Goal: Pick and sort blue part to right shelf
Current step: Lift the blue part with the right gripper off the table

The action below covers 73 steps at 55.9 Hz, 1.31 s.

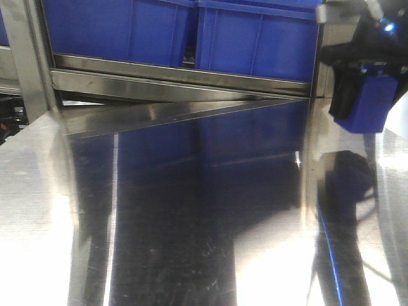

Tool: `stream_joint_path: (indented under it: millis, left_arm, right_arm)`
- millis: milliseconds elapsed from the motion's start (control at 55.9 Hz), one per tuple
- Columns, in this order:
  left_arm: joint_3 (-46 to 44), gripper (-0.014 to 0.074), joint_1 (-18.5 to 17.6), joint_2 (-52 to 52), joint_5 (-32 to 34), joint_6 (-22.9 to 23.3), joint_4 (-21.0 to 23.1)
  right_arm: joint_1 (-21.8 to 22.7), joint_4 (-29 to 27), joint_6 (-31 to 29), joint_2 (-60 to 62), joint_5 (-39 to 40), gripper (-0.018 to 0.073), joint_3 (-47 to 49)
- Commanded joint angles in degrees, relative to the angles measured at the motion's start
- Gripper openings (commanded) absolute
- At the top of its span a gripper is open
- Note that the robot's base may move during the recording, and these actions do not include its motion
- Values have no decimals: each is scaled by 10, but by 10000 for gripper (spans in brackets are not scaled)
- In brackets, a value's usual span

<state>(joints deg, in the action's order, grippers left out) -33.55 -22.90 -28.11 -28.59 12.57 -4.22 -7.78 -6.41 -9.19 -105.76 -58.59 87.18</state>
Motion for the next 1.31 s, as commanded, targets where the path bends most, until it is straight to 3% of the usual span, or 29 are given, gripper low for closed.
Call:
stream_joint_path:
  millis: [0, 286, 734, 1002, 1289]
  left_arm:
    - [-16, 353, -3, 16, 35, 5, -29]
    - [16, 332, -3, 135, -25, 5, -102]
    - [41, 332, -3, 297, -103, 5, -116]
    - [41, 332, -3, 297, -95, 5, -123]
    - [41, 332, -3, 297, -99, 5, -138]
  right_arm:
    - [1, -7, 0, 79, 28, 113, -20]
    - [1, -7, 0, 259, 163, 113, -220]
    - [1, -8, 0, 606, 261, 113, -477]
    - [1, -8, 0, 816, 259, 113, -556]
    - [1, -10, 0, 967, 282, 113, -568]
